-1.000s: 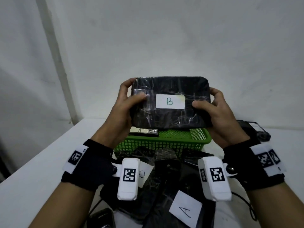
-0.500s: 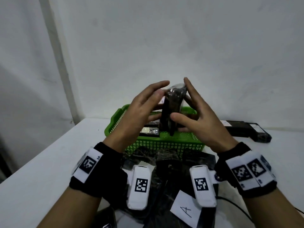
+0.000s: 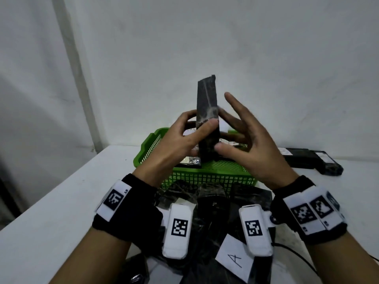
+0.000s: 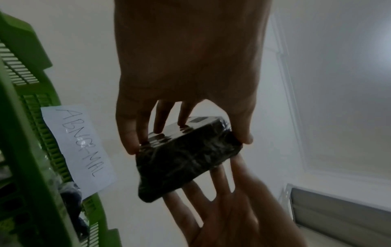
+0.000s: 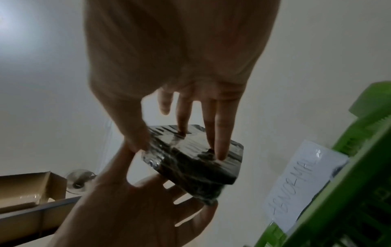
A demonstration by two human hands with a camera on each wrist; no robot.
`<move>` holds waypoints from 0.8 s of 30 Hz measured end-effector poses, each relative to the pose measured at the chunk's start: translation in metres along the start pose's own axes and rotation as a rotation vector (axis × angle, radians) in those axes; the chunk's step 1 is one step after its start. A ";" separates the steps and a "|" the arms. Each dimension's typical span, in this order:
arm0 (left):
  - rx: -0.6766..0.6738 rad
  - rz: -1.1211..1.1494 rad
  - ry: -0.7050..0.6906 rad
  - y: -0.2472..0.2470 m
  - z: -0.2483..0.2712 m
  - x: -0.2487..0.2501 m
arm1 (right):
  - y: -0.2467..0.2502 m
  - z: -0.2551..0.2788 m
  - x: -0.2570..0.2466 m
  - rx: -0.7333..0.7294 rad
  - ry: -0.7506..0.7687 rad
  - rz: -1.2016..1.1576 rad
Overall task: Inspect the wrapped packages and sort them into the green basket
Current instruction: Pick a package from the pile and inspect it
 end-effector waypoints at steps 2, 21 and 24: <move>-0.020 -0.006 0.012 0.002 0.001 0.000 | -0.001 0.000 0.001 0.000 -0.070 -0.136; -0.280 -0.376 -0.179 -0.042 0.021 0.012 | 0.026 -0.002 0.016 0.186 -0.232 -0.256; -0.183 -0.324 -0.125 -0.030 0.014 0.009 | 0.019 -0.003 0.017 0.171 -0.227 -0.358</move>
Point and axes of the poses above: each hand's wrist, its own z-axis away from the middle knuckle, its own y-axis out of the back of the hand, x = y × z, the point moved 6 cm from there along -z, towards the middle knuckle, and after that the axes turned 14 degrees about z, right-handed, at the moved point
